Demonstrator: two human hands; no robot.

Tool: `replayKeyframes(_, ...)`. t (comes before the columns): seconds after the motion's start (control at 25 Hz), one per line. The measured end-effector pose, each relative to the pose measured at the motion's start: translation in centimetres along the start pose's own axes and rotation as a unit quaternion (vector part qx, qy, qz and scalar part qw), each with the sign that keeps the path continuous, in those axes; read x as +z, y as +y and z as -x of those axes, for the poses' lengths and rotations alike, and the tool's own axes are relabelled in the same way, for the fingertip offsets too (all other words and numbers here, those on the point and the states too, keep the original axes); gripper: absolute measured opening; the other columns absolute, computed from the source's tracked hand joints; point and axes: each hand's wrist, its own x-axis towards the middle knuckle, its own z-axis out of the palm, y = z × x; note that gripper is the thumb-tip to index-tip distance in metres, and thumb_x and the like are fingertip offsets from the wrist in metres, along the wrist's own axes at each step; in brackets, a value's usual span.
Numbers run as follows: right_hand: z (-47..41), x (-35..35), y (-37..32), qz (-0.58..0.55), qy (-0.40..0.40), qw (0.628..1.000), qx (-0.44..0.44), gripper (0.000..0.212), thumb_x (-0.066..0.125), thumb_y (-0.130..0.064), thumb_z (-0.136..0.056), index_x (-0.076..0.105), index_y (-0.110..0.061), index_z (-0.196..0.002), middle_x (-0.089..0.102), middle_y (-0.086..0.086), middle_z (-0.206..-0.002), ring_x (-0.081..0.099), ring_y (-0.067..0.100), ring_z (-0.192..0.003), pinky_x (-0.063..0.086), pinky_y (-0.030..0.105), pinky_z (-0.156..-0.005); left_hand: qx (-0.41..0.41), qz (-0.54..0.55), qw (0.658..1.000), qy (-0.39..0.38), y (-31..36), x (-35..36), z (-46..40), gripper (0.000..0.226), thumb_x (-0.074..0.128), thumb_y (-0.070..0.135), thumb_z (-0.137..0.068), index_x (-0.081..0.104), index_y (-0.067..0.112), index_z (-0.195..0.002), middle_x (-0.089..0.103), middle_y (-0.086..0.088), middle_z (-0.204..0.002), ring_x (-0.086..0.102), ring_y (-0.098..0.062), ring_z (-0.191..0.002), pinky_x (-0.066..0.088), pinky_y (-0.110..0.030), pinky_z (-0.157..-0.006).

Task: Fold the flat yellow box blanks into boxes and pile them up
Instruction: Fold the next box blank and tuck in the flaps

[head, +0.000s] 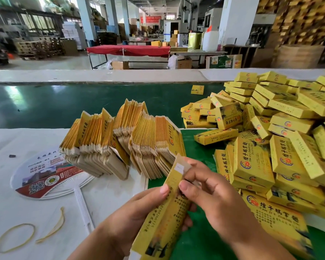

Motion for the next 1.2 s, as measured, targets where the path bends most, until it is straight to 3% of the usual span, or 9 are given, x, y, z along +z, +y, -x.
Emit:
replayKeyframes(0.08,0.3,0.6,0.0,0.103,0.088,0.990,-0.050,0.030,0.069,-0.053,-0.079,0.065,-0.032,-0.100,0.052,-0.022,-0.132,0.059,0.004,-0.115,0.056,0.025,-0.081,0.055,0.028,0.997,0.048,-0.1,-0.1,-0.1,0.070,0.085,0.049,-0.065,0.068,0.005,-0.117,0.067,-0.025,-0.113,0.066,-0.035,-0.098,0.054,-0.046,-0.090)
replayKeyframes(0.16,0.5,1.3,0.2,0.187,0.116,0.973,-0.075,0.047,0.064,-0.068,-0.073,0.056,-0.044,-0.112,0.058,-0.025,-0.120,0.056,-0.003,-0.114,0.054,0.021,-0.085,0.121,0.027,0.990,0.063,-0.2,0.0,-0.3,0.063,0.082,0.044,-0.072,0.067,0.003,-0.117,0.067,-0.025,-0.114,0.067,-0.037,-0.101,0.055,-0.046,-0.087)
replayKeyframes(0.32,0.6,2.4,0.1,0.248,0.048,0.966,-0.062,0.060,0.060,-0.078,-0.063,0.058,-0.053,-0.117,0.052,-0.032,-0.118,0.055,-0.004,-0.111,0.056,0.024,-0.082,0.172,-0.033,0.977,0.125,-0.8,0.0,-0.8,0.064,0.083,0.042,-0.072,0.063,0.002,-0.117,0.065,-0.030,-0.115,0.064,-0.045,-0.106,0.055,-0.047,-0.087)
replayKeyframes(0.44,0.7,2.2,0.0,0.260,0.022,0.962,-0.078,0.051,0.061,-0.071,-0.068,0.058,-0.060,-0.117,0.048,-0.035,-0.123,0.052,-0.006,-0.115,0.051,0.017,-0.087,0.188,-0.100,0.958,0.192,-1.1,-0.1,-0.9,0.067,0.088,0.051,-0.060,0.067,0.013,-0.111,0.068,-0.026,-0.107,0.066,-0.043,-0.101,0.056,-0.051,-0.087)
replayKeyframes(0.64,1.0,2.7,0.0,0.276,-0.007,0.957,-0.086,0.049,0.060,-0.057,-0.078,0.061,-0.046,-0.125,0.052,-0.031,-0.126,0.054,-0.004,-0.115,0.050,0.018,-0.091,0.250,-0.169,0.919,0.256,-1.3,0.6,-1.3,0.063,0.090,0.059,-0.047,0.070,0.026,-0.096,0.071,-0.006,-0.081,0.067,-0.018,-0.075,0.056,-0.026,-0.063)
replayKeyframes(0.76,1.0,2.9,-0.1,0.261,-0.010,0.961,-0.095,0.038,0.062,-0.046,-0.083,0.067,-0.040,-0.120,0.058,-0.027,-0.118,0.060,-0.001,-0.104,0.049,0.012,-0.080,0.289,-0.184,0.893,0.293,-1.3,0.9,-1.4,0.064,0.089,0.061,-0.045,0.064,0.022,-0.089,0.066,0.002,-0.066,0.062,-0.009,-0.058,0.049,-0.019,-0.050)
replayKeyframes(0.88,0.9,2.8,-0.4,0.237,0.016,0.967,-0.091,0.018,0.063,-0.039,-0.088,0.075,-0.032,-0.098,0.066,-0.016,-0.092,0.062,0.004,-0.078,0.042,0.009,-0.059,0.308,-0.216,0.859,0.348,-1.4,0.7,-1.4,0.057,0.085,0.059,-0.051,0.063,0.024,-0.089,0.068,0.001,-0.067,0.063,-0.010,-0.058,0.049,-0.020,-0.050)
replayKeyframes(1.0,0.9,2.4,-0.2,0.225,0.035,0.971,-0.071,0.030,0.060,-0.041,-0.092,0.072,-0.016,-0.080,0.053,-0.005,-0.056,0.044,0.005,-0.048,0.030,0.015,-0.046,0.296,-0.199,0.843,0.403,-1.1,0.3,-1.4,0.041,0.083,0.054,-0.062,0.067,0.026,-0.088,0.077,-0.006,-0.082,0.074,-0.023,-0.070,0.058,-0.033,-0.055)
replayKeyframes(1.2,0.8,2.3,0.1,0.219,0.064,0.972,-0.057,0.044,0.055,-0.041,-0.091,0.056,-0.006,-0.065,0.038,-0.007,-0.046,0.031,0.006,-0.043,0.023,0.018,-0.043,0.284,-0.172,0.832,0.444,-0.9,0.4,-1.1,0.039,0.056,0.060,-0.074,0.069,0.023,-0.079,0.077,-0.012,-0.078,0.074,-0.030,-0.066,0.059,-0.038,-0.053)
